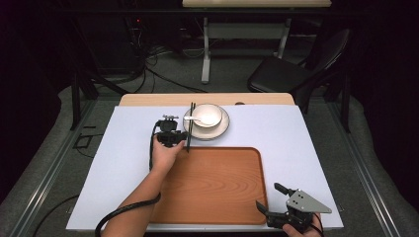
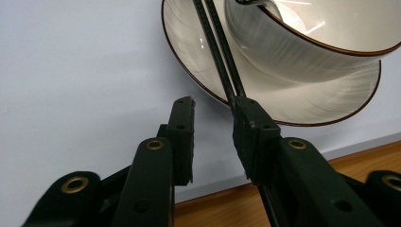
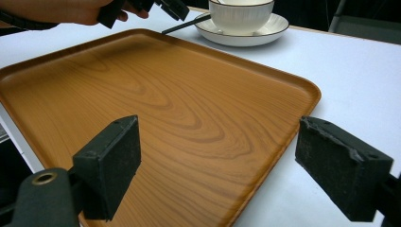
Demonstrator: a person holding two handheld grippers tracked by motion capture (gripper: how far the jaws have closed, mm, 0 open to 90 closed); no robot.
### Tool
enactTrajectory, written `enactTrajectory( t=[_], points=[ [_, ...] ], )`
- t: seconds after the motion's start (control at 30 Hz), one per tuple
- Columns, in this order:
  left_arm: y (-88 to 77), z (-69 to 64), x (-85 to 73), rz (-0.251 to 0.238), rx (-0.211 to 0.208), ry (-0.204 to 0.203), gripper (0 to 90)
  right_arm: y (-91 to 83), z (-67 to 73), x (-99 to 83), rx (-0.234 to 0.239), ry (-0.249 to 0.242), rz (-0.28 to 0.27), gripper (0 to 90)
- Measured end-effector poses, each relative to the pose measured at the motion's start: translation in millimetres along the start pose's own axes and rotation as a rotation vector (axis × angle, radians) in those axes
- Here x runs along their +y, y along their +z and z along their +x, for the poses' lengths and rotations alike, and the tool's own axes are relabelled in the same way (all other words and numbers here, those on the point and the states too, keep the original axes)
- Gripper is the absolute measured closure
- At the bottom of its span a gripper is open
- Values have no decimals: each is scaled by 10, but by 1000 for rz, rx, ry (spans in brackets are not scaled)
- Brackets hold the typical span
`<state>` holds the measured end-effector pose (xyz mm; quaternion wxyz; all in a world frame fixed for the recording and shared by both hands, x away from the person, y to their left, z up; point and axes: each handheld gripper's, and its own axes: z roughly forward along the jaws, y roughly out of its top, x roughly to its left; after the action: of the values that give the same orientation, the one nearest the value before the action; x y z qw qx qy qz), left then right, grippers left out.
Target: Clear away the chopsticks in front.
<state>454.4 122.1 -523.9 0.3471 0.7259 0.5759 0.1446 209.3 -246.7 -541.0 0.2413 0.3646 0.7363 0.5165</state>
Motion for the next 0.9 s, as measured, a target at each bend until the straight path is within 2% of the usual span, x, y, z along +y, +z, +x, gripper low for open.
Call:
enactTrajectory(
  t=[0.07,0.3,0.33,0.37,0.43,0.53,0.7,0.9],
  points=[
    [9,-11,-5,4,-10,-2,693,-2,0,0,0,-1,0,147],
    [31,-43,-16,0,-3,3,696,-4,0,1,1,-1,-1,147],
    [34,-46,-19,-3,3,0,696,-4,0,1,1,-2,-1,147],
    [27,-41,-20,-13,-5,-23,694,-5,-1,0,2,0,1,147],
    [19,-38,-17,-17,-13,-36,693,-6,-3,0,1,-1,1,147],
    [9,-49,-10,-17,-26,-35,691,-5,-5,0,1,-1,1,147],
    [36,-87,-9,-5,-9,-10,689,-5,0,1,3,-1,1,147],
    [76,-66,-32,4,5,-18,704,-9,-1,0,4,0,0,147]
  ],
)
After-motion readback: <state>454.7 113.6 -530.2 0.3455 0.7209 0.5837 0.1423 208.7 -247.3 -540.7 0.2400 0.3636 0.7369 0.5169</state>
